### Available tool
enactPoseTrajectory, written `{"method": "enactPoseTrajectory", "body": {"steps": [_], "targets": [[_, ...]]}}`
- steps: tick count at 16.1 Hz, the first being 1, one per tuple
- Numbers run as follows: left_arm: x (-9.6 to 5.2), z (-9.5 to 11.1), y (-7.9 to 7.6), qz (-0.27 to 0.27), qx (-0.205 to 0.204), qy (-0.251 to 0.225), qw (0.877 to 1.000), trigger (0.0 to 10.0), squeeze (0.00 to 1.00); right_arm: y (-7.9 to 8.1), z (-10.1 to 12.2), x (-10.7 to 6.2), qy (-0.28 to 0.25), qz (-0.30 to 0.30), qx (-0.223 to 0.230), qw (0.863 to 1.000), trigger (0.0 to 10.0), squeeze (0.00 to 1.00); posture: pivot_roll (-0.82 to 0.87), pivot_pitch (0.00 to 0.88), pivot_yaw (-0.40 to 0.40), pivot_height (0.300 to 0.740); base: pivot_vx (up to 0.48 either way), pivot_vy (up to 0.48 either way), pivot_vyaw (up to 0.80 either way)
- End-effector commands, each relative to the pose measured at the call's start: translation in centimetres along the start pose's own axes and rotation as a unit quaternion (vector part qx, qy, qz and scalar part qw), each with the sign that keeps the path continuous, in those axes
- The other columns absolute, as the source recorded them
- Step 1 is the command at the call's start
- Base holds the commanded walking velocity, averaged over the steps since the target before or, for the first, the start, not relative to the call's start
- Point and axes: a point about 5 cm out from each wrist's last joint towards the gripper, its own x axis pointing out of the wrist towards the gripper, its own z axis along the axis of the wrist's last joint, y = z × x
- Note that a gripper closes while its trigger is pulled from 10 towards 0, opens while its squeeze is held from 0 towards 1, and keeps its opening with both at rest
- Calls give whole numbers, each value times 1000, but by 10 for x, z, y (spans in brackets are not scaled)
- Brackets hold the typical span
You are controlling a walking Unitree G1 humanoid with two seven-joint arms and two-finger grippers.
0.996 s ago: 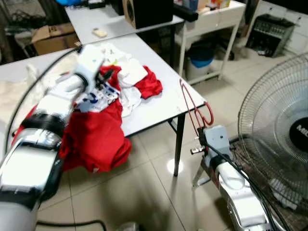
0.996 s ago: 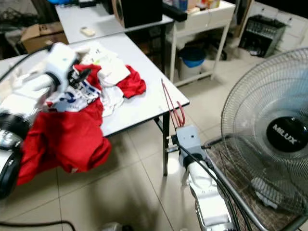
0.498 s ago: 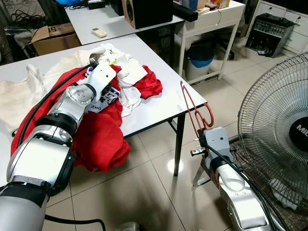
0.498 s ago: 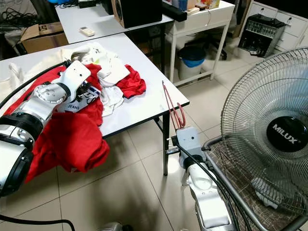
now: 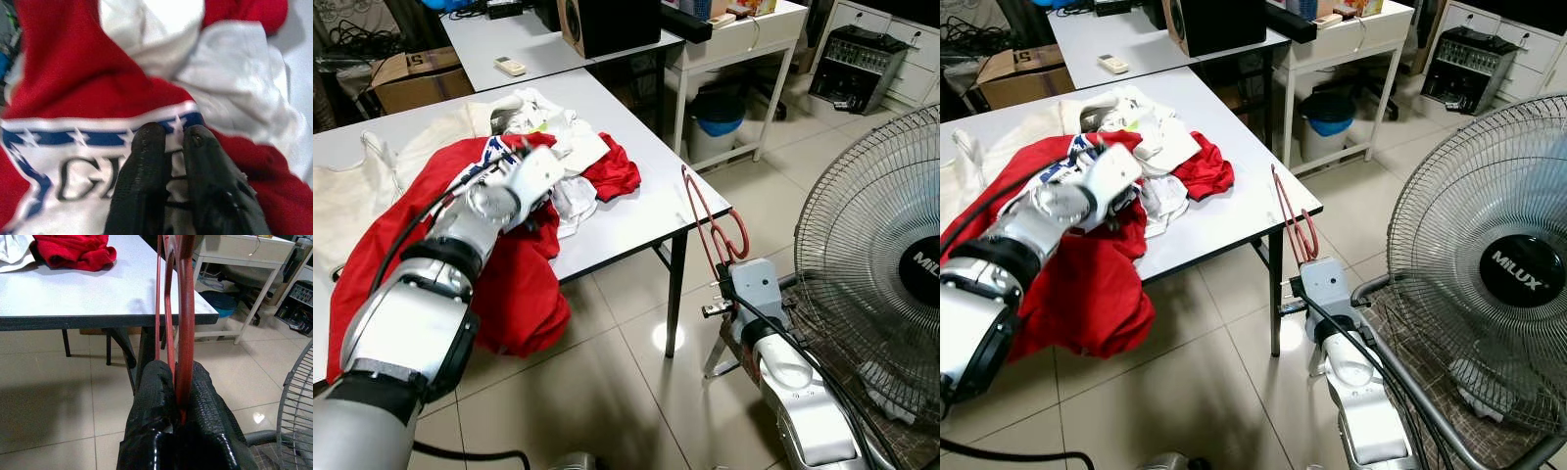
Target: Hang hanger
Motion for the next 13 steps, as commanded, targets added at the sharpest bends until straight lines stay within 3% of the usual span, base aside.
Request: {"method": "enactPoseTrajectory", "body": {"steps": [1, 5, 7, 8, 11, 13], "targets": [[-1, -6, 0, -6, -3, 13, 1000, 0, 0, -1, 6, 0, -9, -3, -3, 1000, 10000, 0, 27, 23, 106, 740, 0, 0, 0], [-2, -15, -14, -94, -31, 20, 995, 0, 0, 1, 6, 1, -10, 1, -4, 1000, 10000, 0, 30, 22, 102, 740, 0, 0, 0], [-7, -21, -19, -180, -58, 14, 982, 0, 0, -1, 7, 1, -11, 0, -4, 1000, 10000, 0, 25, 17, 105, 740, 0, 0, 0], [-9, -21, -17, -193, -65, 10, 979, 0, 0, -1, 7, 1, -11, -1, -4, 1000, 10000, 0, 25, 17, 105, 740, 0, 0, 0], [-16, -19, -6, -227, -85, -23, 970, 0, 0, -1, 6, 1, -10, 0, -5, 1000, 10000, 0, 29, 14, 103, 740, 0, 0, 0], [-22, -1, 3, -256, -106, -103, 955, 0, 0, -1, 6, 2, -11, 1, -5, 1000, 10000, 0, 31, 13, 98, 740, 0, 0, 0]]}}
